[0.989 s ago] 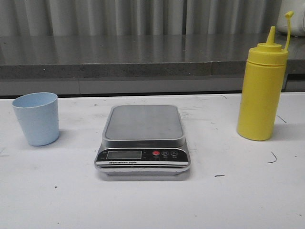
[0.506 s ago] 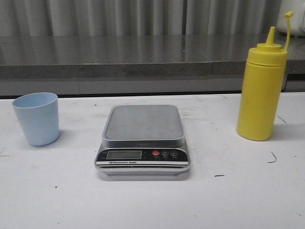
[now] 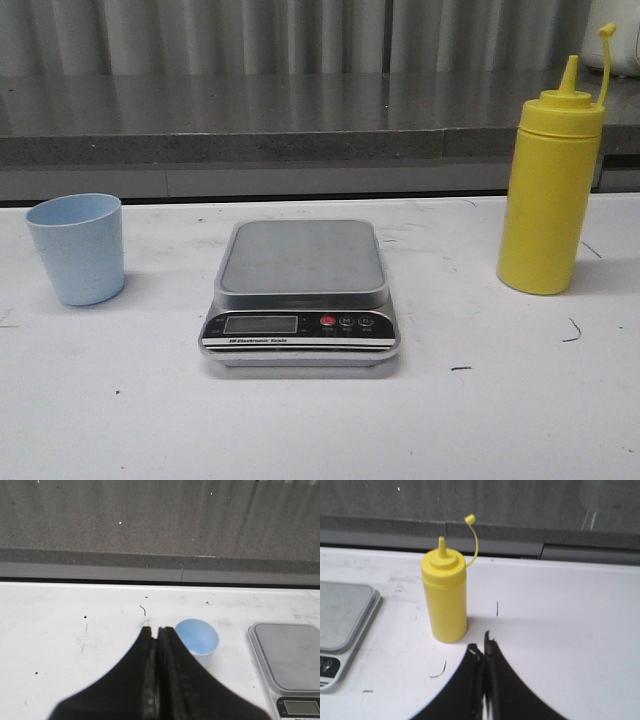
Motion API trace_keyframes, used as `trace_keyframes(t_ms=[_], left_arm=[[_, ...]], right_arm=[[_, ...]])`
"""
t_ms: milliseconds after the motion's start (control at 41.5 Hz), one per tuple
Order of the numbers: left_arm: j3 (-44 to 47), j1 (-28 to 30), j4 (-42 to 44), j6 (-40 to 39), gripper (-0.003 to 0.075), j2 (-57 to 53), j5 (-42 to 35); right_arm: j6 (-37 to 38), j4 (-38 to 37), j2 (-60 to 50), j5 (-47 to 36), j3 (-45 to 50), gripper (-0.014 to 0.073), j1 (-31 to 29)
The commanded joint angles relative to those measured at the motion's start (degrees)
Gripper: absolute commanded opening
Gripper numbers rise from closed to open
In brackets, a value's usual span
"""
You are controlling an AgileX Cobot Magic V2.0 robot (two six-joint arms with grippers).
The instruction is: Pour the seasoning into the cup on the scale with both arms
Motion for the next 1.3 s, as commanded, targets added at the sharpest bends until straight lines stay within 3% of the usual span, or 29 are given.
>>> trace_keyframes(t_ms=[0,603,699,796,941,1013,1085,1278], left_arm=[[-2.0,-0.3,-0.4,0.0,-0.002,2.0,-3.8],[-2.0,-0.3,-0.4,0.0,-0.0019,10.7,0.6],[-2.0,-0.3,-0.4,0.0,-0.0009,10.9,0.4],[-2.0,-0.3,-0.3,0.0,0.008,10.9,-0.2],[-2.0,-0.3,-0.2,0.0,0.0359,10.9,-0.7],[-2.0,-0.3,-0.2,0.0,0.047,10.9,-1.2],[-2.0,-0.3,-0.2,0.0,0.0503,10.9,-1.8],[-5.6,-0.3,-0.2,0.0,0.0502,15.4,0.5]], right_arm=[[-0.1,-0.7,3.2,-2.0,-1.7,-0.0068,-0.4],[-0.1,-0.7,10.3,0.6,-1.7,-0.0062,-0.4],[-0.1,-0.7,10.3,1.0,-1.7,-0.0003,-0.4],[-0.1,-0.7,10.3,1.4,-1.7,0.016,-0.4],[-0.1,-0.7,10.3,1.7,-1.7,0.0405,-0.4],[-0.1,-0.7,10.3,1.6,-1.7,0.0463,-0.4],[-0.1,-0.7,10.3,1.7,-1.7,0.0468,-0.4],[-0.1,-0.7,10.3,1.7,-1.7,0.0468,-0.4]])
